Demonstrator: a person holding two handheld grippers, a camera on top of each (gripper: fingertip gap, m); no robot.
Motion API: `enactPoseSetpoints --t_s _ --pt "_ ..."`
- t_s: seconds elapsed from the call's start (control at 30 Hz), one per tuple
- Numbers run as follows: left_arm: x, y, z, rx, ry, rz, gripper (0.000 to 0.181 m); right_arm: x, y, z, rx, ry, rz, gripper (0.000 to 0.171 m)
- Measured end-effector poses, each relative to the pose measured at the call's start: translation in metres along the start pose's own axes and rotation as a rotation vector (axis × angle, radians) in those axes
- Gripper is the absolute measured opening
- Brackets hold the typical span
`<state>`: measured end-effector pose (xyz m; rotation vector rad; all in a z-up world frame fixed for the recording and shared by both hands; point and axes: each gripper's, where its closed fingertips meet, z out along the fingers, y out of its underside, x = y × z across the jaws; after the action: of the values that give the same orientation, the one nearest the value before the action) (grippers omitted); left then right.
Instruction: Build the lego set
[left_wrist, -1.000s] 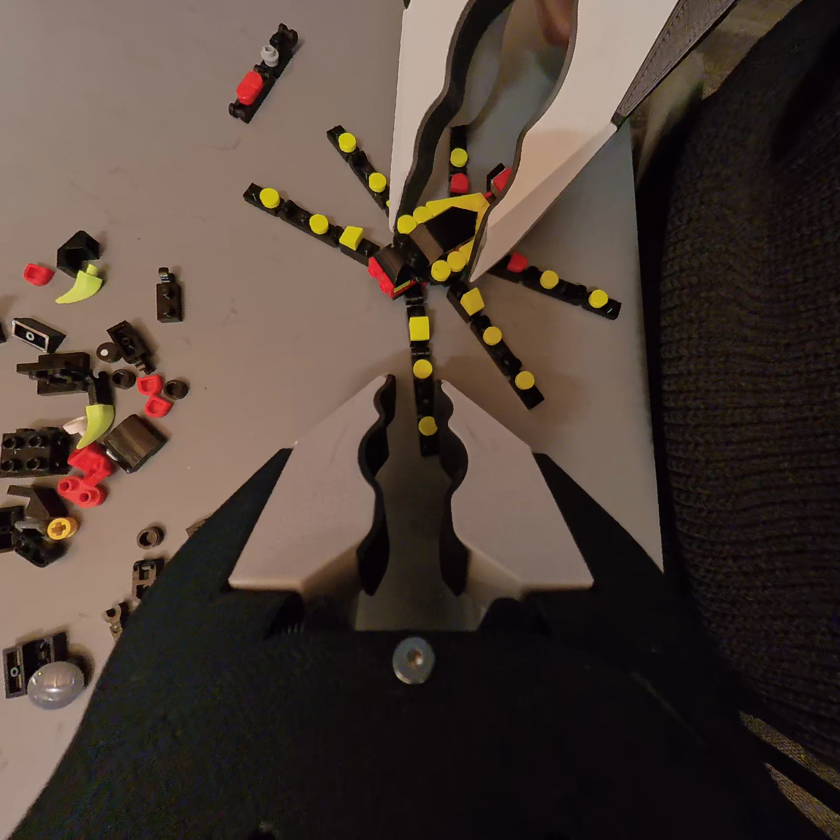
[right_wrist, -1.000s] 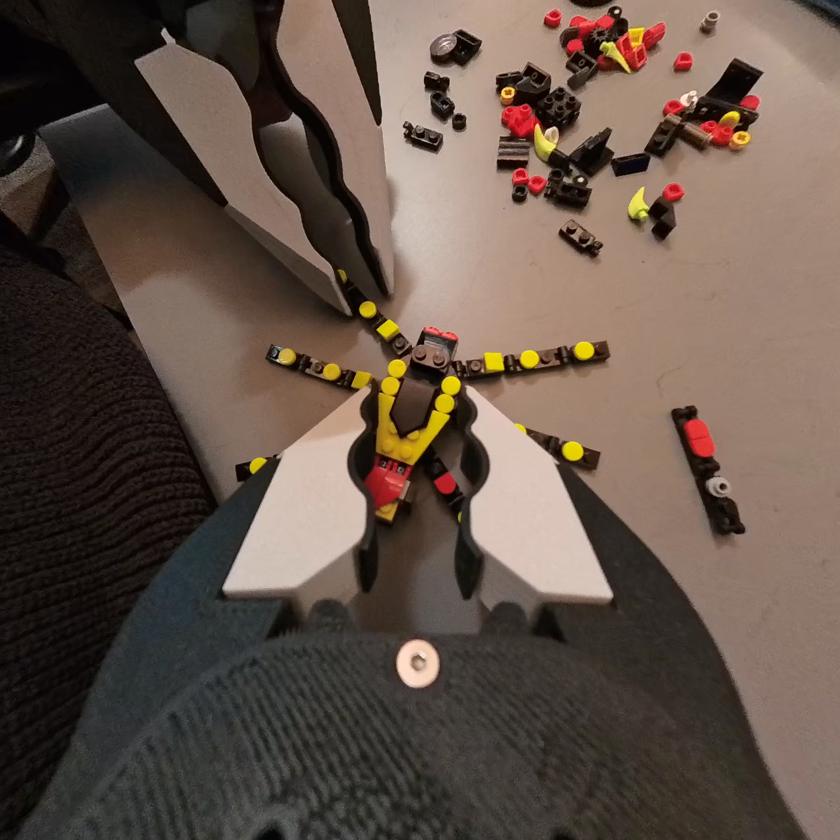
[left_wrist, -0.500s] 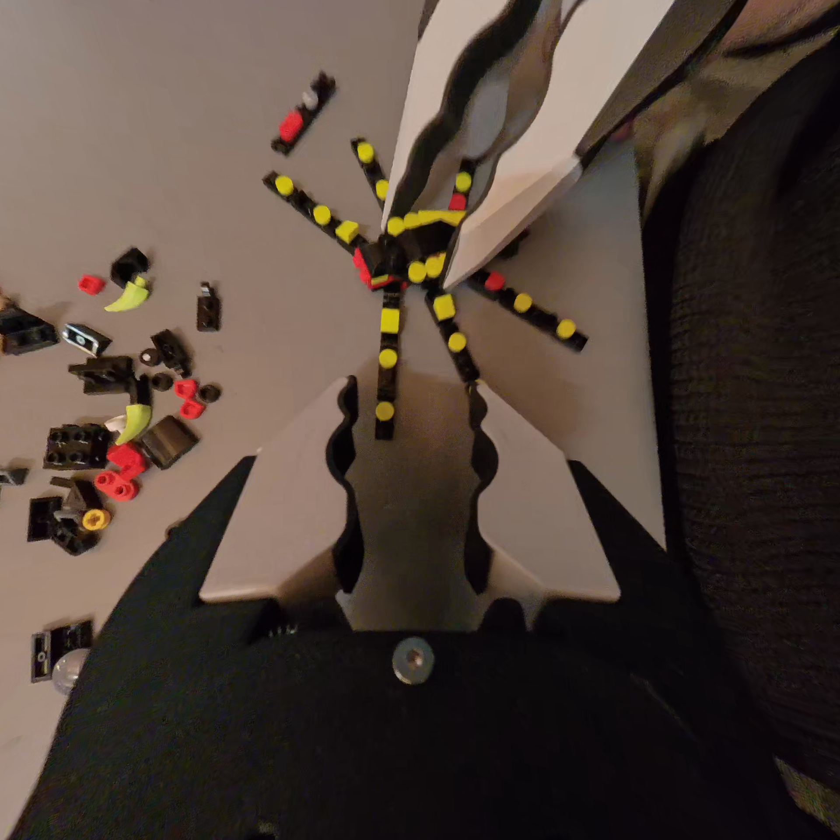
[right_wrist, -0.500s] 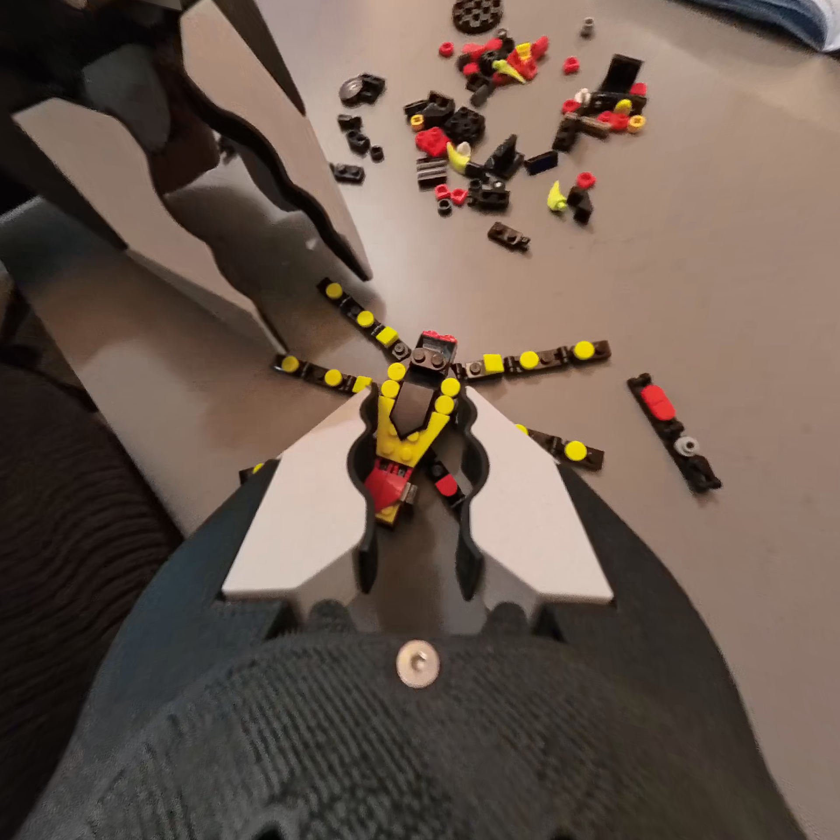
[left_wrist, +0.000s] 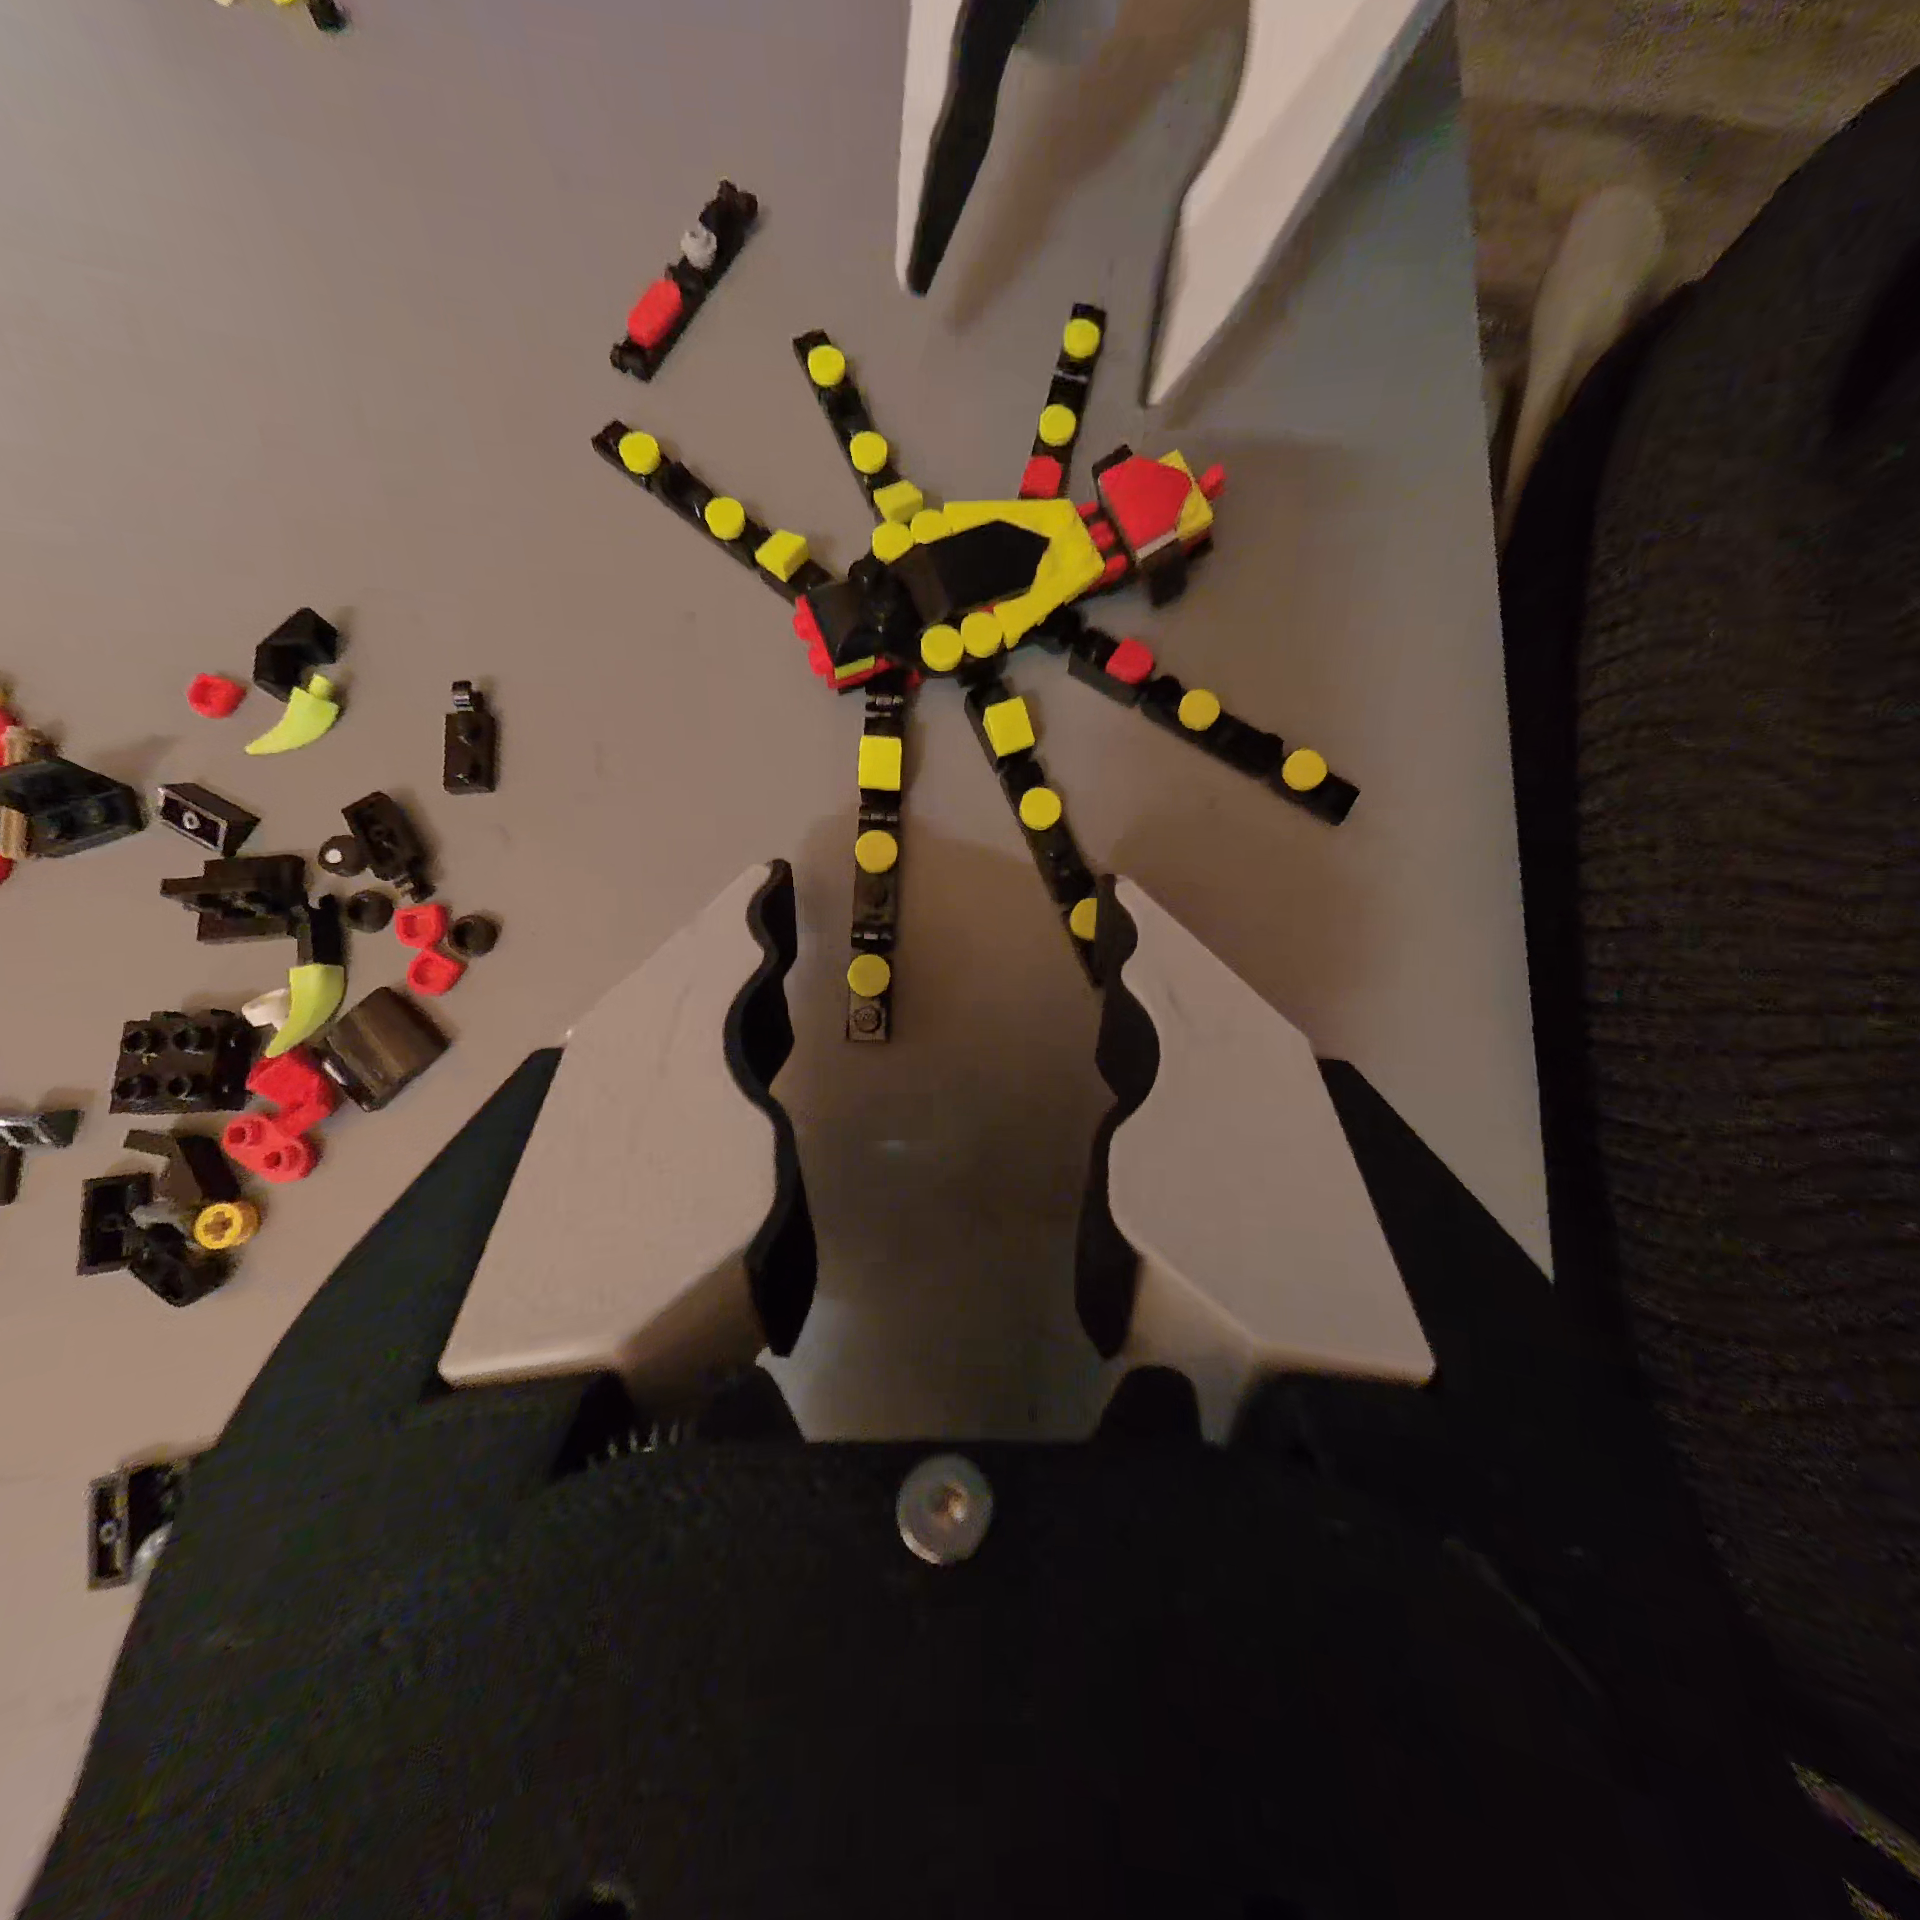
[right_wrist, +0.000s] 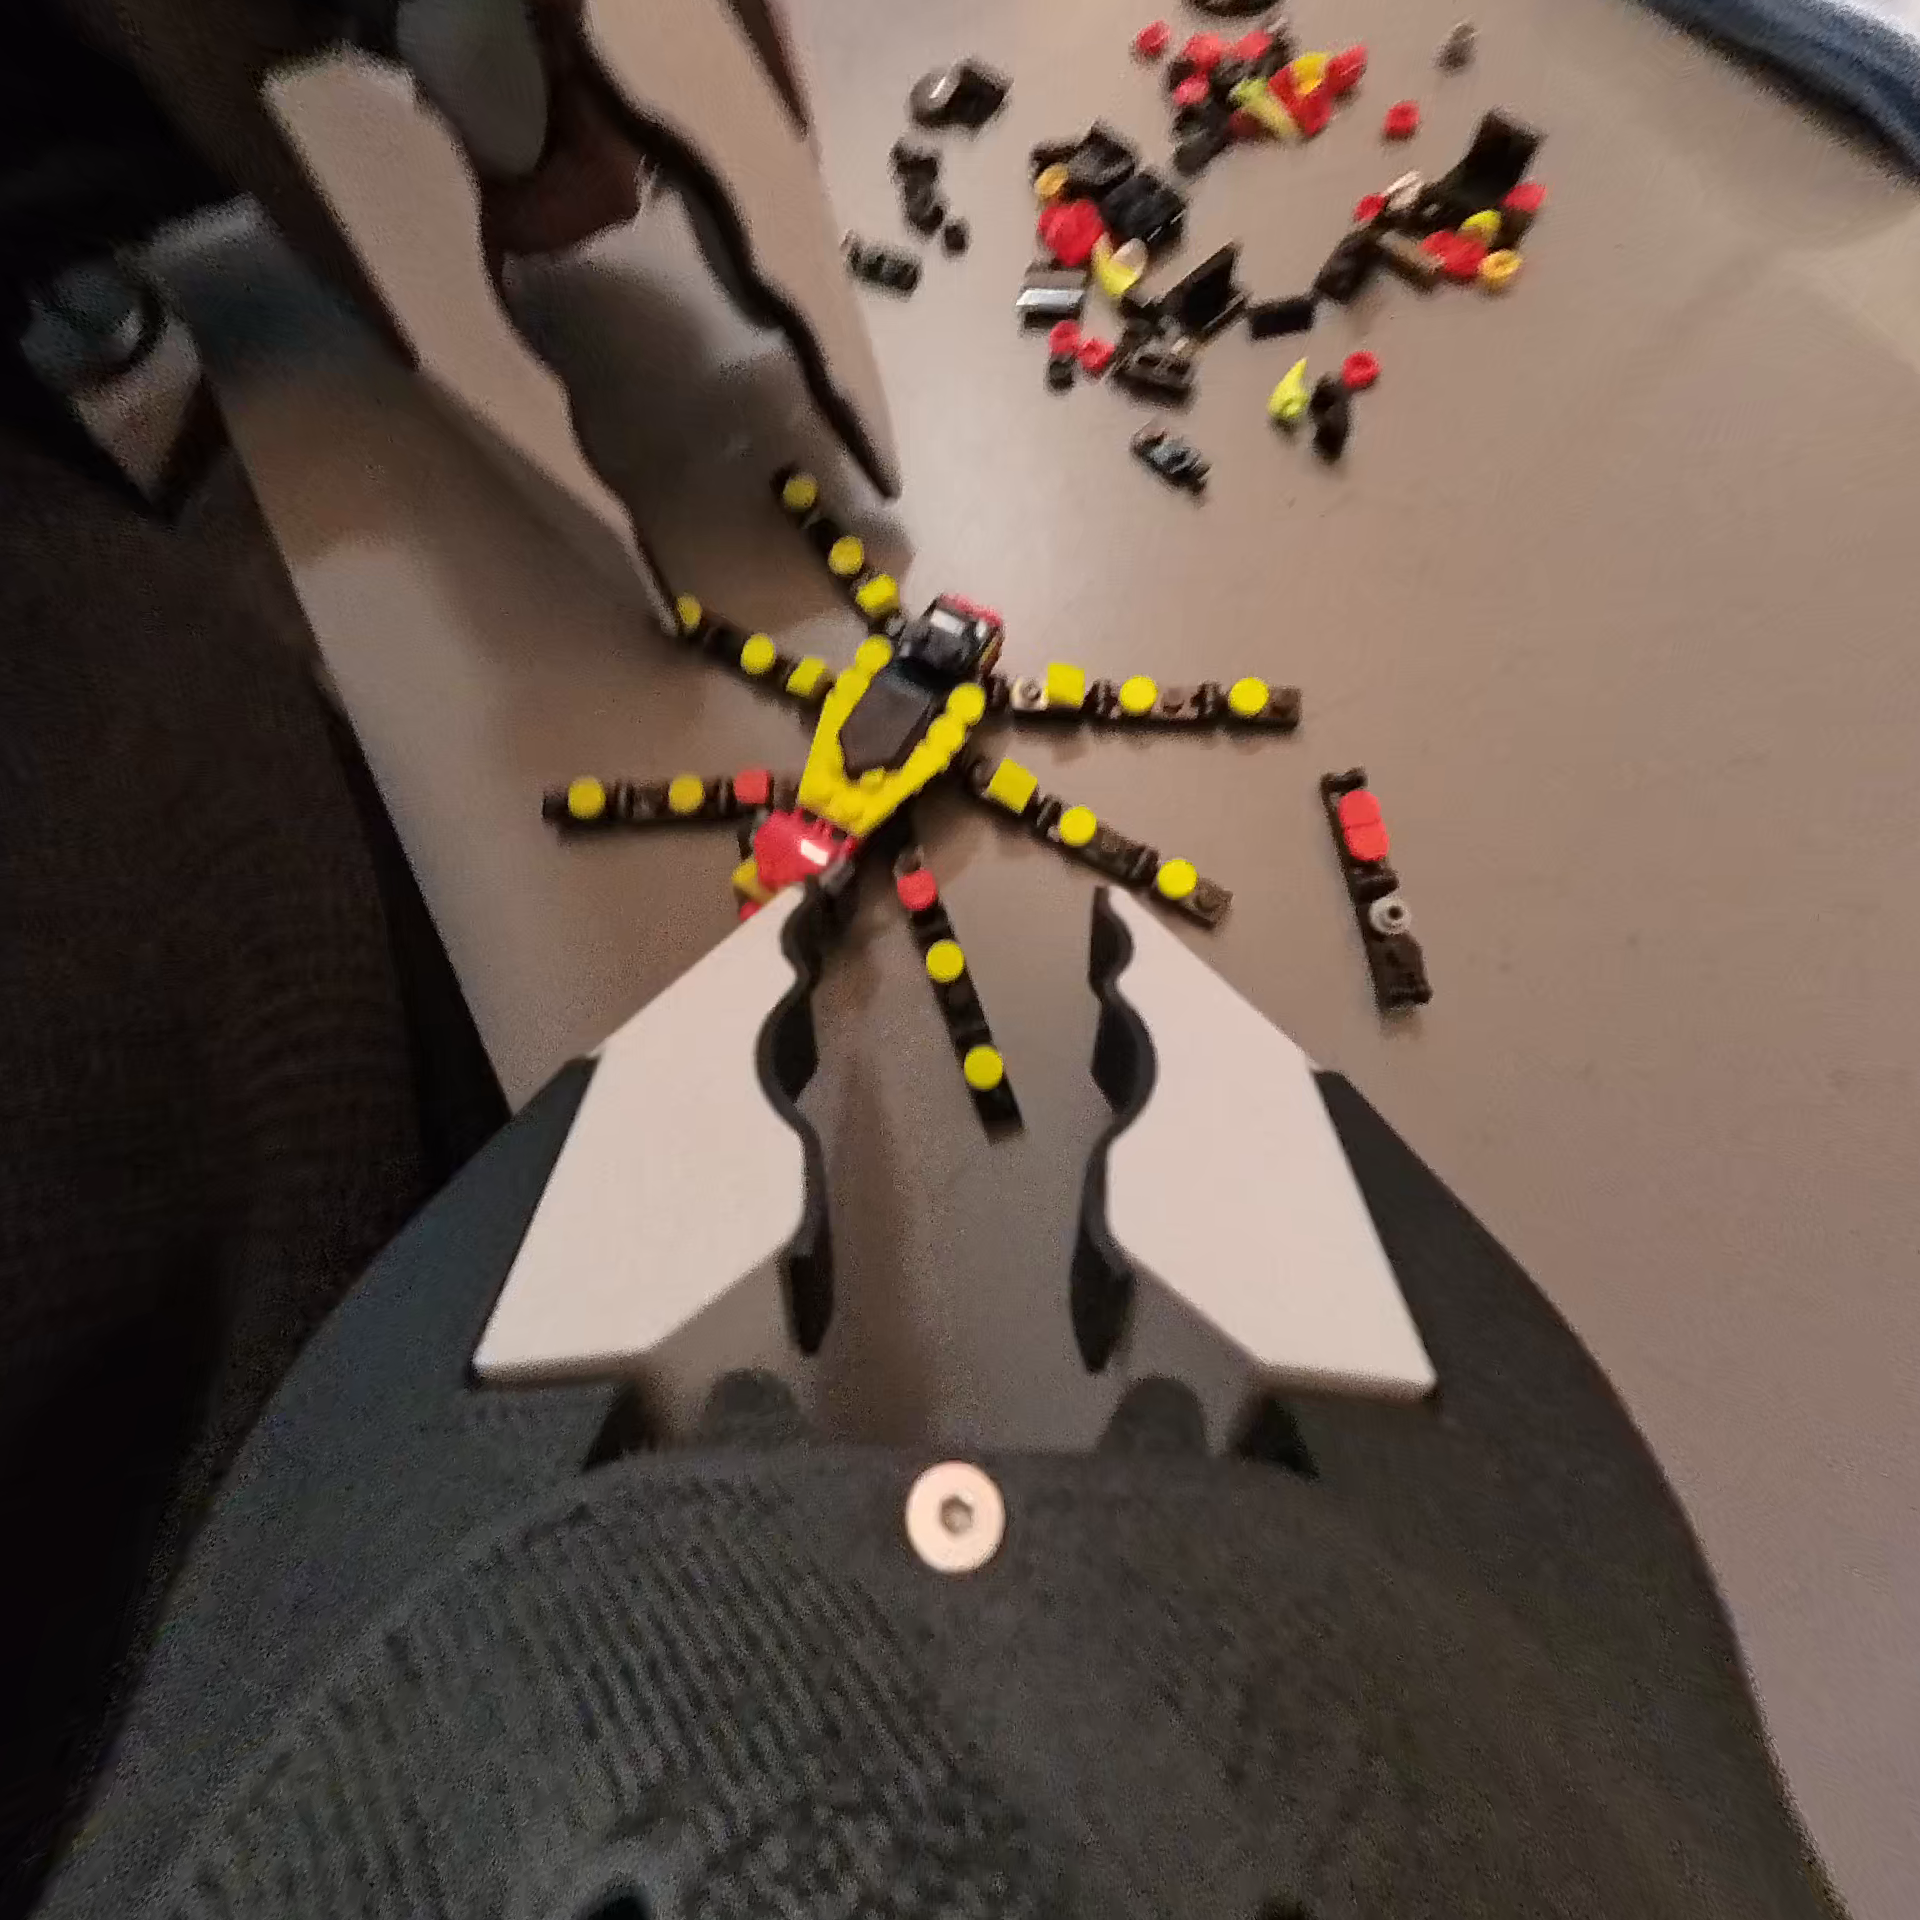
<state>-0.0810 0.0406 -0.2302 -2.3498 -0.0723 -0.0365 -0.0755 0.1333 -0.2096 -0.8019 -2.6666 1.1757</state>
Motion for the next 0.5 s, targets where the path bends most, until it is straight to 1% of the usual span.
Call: enactPoseSetpoints --t_s 0.03,0.07,0.13,0.17,0.23,0.33,0.43,0.5 --pt "0.001 0.001 0.001 0.001 0.008 -0.007 0.057 -0.001 0.007 0.000 -0.031 0.005 -0.053 0.054" --pt "0.001 0.000 0.001 0.005 0.013 -0.013 0.057 0.000 0.015 0.000 -0.063 0.020 -0.099 0.054" --pt "-0.001 -0.001 0.000 0.014 0.010 -0.013 0.057 0.001 0.028 0.005 -0.127 0.028 -0.127 0.053" --pt "-0.002 -0.001 0.000 0.022 0.002 -0.011 0.057 -0.002 0.028 0.007 -0.127 0.012 -0.113 0.054" --pt "-0.008 -0.003 -0.001 0.035 -0.027 -0.012 0.057 -0.016 0.024 0.009 -0.103 -0.074 -0.069 0.048" --pt "-0.022 -0.004 -0.005 0.054 -0.098 -0.024 0.059 -0.035 0.019 0.013 -0.082 -0.168 -0.034 0.048" --pt "-0.029 -0.004 -0.008 0.071 -0.115 -0.049 0.058 -0.063 0.014 0.018 -0.068 -0.275 -0.040 0.050" --pt "-0.030 -0.005 -0.009 0.079 -0.113 -0.052 0.058 -0.071 0.013 0.020 -0.070 -0.281 -0.096 0.048"
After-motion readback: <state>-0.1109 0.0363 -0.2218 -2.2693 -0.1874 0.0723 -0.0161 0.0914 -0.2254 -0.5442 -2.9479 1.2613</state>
